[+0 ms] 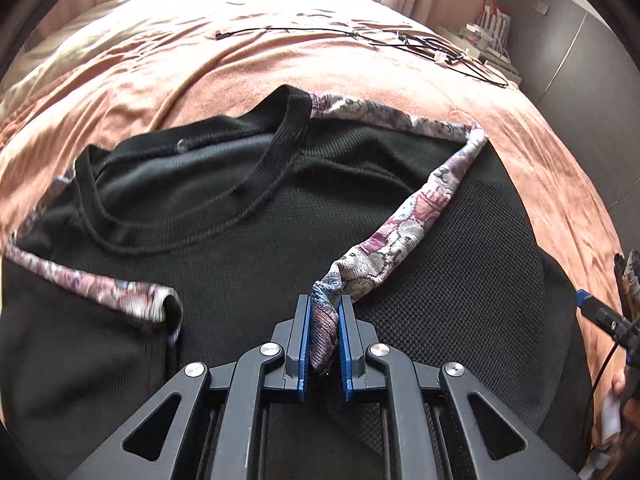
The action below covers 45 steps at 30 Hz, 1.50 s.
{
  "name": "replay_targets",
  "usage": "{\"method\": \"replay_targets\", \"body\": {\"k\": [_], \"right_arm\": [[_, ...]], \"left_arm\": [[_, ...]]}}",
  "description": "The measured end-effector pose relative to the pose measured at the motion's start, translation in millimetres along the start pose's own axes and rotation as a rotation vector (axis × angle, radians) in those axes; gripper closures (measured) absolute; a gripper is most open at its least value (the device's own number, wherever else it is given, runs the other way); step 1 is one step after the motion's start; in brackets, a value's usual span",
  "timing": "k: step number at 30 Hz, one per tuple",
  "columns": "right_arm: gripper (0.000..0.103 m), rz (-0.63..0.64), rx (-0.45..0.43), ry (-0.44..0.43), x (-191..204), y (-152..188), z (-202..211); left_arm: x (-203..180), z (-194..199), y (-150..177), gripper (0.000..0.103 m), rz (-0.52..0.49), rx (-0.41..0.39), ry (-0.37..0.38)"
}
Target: Fold small clothes
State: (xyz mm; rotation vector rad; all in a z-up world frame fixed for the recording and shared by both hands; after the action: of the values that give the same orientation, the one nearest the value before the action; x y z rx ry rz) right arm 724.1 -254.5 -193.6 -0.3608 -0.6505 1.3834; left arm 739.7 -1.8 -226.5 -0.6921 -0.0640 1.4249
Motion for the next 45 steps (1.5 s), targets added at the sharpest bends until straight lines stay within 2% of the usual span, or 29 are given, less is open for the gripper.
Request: {"method": "replay_targets", "body": {"k": [2, 4, 8, 11, 15, 20, 24, 25, 27, 28, 29, 31, 39, 43, 45], "right_arm": [[0.054, 0.011, 0.017, 0.015, 3, 2, -7], [0.070, 0.005, 0.020, 0.049, -3, 5, -12], [0.089, -0.053, 0.026, 0.014, -16, 3, -11], [0.094, -0.081, 0.031, -0.014, -23, 5, -12], [0.095, -0.108, 0.051, -0.036, -29, 9, -11], [0.094, -0.076, 0.069, -0.037, -26, 12, -4], [0.091, -0.087, 0.071, -0.027, -29, 7, 3], [0.085, -0.088, 0.063, -0.016, -31, 6, 6], [0.063, -0.091, 0.034, -0.012, -33, 2, 12], [0.043, -0.096, 0.017, -0.013, -33, 1, 15], [0.040, -0.104, -0.004, -0.009, -33, 1, 18], [0.040, -0.101, -0.015, -0.034, -29, 1, 18], [0.041, -0.043, -0.019, -0.014, -17, 4, 7], [0.055, -0.070, -0.064, -0.021, -19, -2, 18], [0.064, -0.064, -0.093, -0.054, -14, -3, 25]], "left_arm": [[3, -5, -7, 0.089, -0.002, 0.001, -0.013], [7, -9, -13, 0.089, 0.005, 0.001, -0.021], [9, -16, -23, 0.089, 0.005, -0.001, -0.033], [8, -19, -29, 0.089, -0.010, 0.003, -0.048], [8, -16, -30, 0.089, -0.014, 0.009, -0.055], [13, -10, -20, 0.089, -0.014, 0.042, -0.067], [13, -2, -19, 0.085, -0.030, 0.050, -0.077], [13, 0, -19, 0.085, -0.028, 0.046, -0.083], [11, 5, -22, 0.084, -0.024, 0.036, -0.085], [10, 7, -23, 0.084, -0.026, 0.032, -0.088], [9, 9, -23, 0.080, -0.028, 0.029, -0.096], [7, 13, -24, 0.074, -0.038, 0.023, -0.119], [33, 39, -29, 0.073, 0.019, -0.012, -0.172], [36, 46, -23, 0.073, 0.027, -0.023, -0.143], [31, 44, -19, 0.073, 0.017, -0.022, -0.117]]}}
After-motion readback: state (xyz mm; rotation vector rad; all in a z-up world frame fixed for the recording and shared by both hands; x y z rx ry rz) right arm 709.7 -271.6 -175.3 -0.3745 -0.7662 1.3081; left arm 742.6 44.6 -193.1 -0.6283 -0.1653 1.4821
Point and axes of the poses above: each gripper's, at about its wrist camera, not at the fingertips, and z roughly against the way its jaws point, x to its left, y to its underside, the point moved 6 cm from there along -z, roughly the way its jaws point, and after that the axes turned 15 degrees about y, right-handed, at the moved point
